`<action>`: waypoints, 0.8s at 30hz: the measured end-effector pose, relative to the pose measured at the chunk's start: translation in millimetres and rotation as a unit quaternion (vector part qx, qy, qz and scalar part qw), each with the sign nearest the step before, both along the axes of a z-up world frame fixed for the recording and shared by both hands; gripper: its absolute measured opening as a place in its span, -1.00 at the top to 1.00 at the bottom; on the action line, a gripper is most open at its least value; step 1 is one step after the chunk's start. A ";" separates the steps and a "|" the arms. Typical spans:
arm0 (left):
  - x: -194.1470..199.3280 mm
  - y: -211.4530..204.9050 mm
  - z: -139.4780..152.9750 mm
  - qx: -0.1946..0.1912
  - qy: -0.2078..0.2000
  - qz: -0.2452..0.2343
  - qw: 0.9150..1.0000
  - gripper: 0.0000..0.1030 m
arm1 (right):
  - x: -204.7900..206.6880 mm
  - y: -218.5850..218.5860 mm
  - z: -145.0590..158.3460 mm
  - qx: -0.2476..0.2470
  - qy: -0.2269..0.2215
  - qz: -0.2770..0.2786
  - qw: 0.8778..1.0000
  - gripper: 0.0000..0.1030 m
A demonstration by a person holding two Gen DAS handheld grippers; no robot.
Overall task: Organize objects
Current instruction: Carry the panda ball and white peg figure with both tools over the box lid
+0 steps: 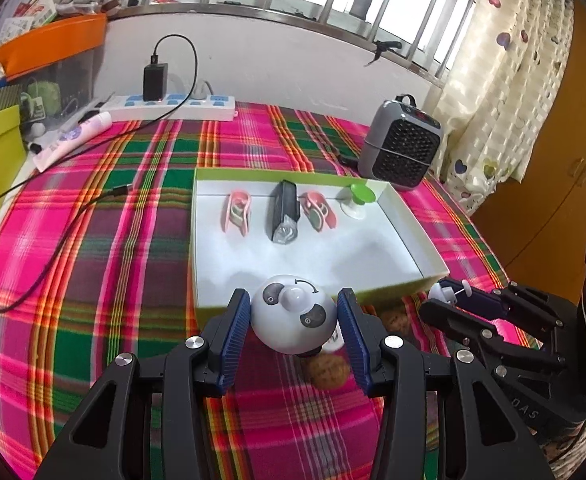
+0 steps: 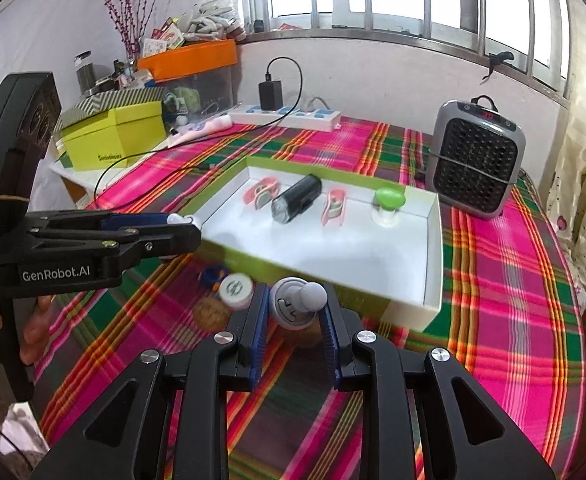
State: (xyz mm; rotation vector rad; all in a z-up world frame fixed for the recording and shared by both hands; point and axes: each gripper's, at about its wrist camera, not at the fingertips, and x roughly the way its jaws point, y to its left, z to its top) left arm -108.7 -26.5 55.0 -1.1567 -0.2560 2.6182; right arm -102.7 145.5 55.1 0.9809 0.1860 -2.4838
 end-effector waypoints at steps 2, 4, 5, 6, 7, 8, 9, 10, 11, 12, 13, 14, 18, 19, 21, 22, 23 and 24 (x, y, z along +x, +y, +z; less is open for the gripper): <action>-6.5 -0.4 0.3 0.000 0.000 0.001 1.000 0.15 | -7.2 1.5 0.8 -0.002 -0.001 -0.004 1.000 0.50; -10.8 -0.2 -0.2 -0.001 0.000 0.001 1.000 0.15 | -14.3 2.5 0.6 -0.003 -0.001 -0.008 1.000 0.50; -14.5 -0.7 -0.4 -0.001 -0.001 0.002 1.000 0.15 | -16.9 2.9 0.3 -0.003 -0.002 -0.008 1.000 0.50; -17.3 -1.0 -0.2 0.000 -0.001 0.003 1.000 0.15 | -20.2 3.2 0.4 -0.002 -0.002 -0.010 1.000 0.50; -20.5 -1.3 -0.4 0.000 -0.001 0.004 1.000 0.15 | -24.0 3.5 0.4 -0.002 -0.002 -0.011 1.000 0.50; -24.0 -1.8 -0.5 0.000 -0.001 0.005 1.000 0.15 | -28.1 3.9 0.5 -0.002 -0.002 -0.012 1.000 0.50; -26.2 -1.8 -0.8 -0.001 -0.001 0.004 1.000 0.15 | -31.0 4.0 0.8 -0.002 -0.002 -0.013 1.000 0.50; -30.2 -2.1 -0.9 -0.003 -0.001 0.005 1.000 0.15 | -35.0 4.4 0.8 -0.002 -0.002 -0.015 1.000 0.50; -33.3 -2.4 -1.2 -0.005 -0.001 0.006 1.000 0.15 | -38.9 4.7 0.7 -0.001 -0.003 -0.017 1.000 0.50; -36.0 -2.4 -1.6 -0.006 0.000 0.006 1.000 0.15 | -43.6 5.1 0.6 -0.001 -0.003 -0.019 1.000 0.50; -39.0 -2.8 -2.1 -0.007 -0.001 0.007 1.000 0.15 | -46.8 5.5 0.0 0.000 -0.003 -0.020 1.000 0.50; -42.4 -3.8 -2.9 -0.007 -0.001 0.009 1.000 0.15 | -51.4 5.8 -0.5 -0.001 -0.004 -0.023 1.000 0.50; -53.2 -5.7 -5.9 -0.009 -0.003 0.012 1.000 0.15 | -65.6 6.5 -4.1 -0.002 -0.009 -0.030 1.000 0.50; -55.9 -6.1 -6.6 -0.011 -0.003 0.012 1.000 0.15 | -70.2 6.4 -5.4 -0.003 -0.012 -0.032 0.999 0.50; -59.6 -6.0 -7.9 -0.013 -0.003 0.011 1.000 0.15 | -77.8 6.6 -8.1 -0.006 -0.019 -0.034 0.999 0.50; -62.3 -6.2 -8.7 -0.015 -0.004 0.012 1.000 0.15 | -81.6 6.3 -9.7 -0.004 -0.021 -0.036 0.999 0.50; -65.0 -6.7 -10.0 -0.016 -0.006 0.012 1.000 0.15 | -84.9 6.0 -11.1 -0.002 -0.022 -0.037 0.999 0.50; -66.9 -7.2 -11.2 -0.016 -0.007 0.012 1.000 0.15 | -87.7 5.8 -12.3 0.000 -0.023 -0.038 0.999 0.50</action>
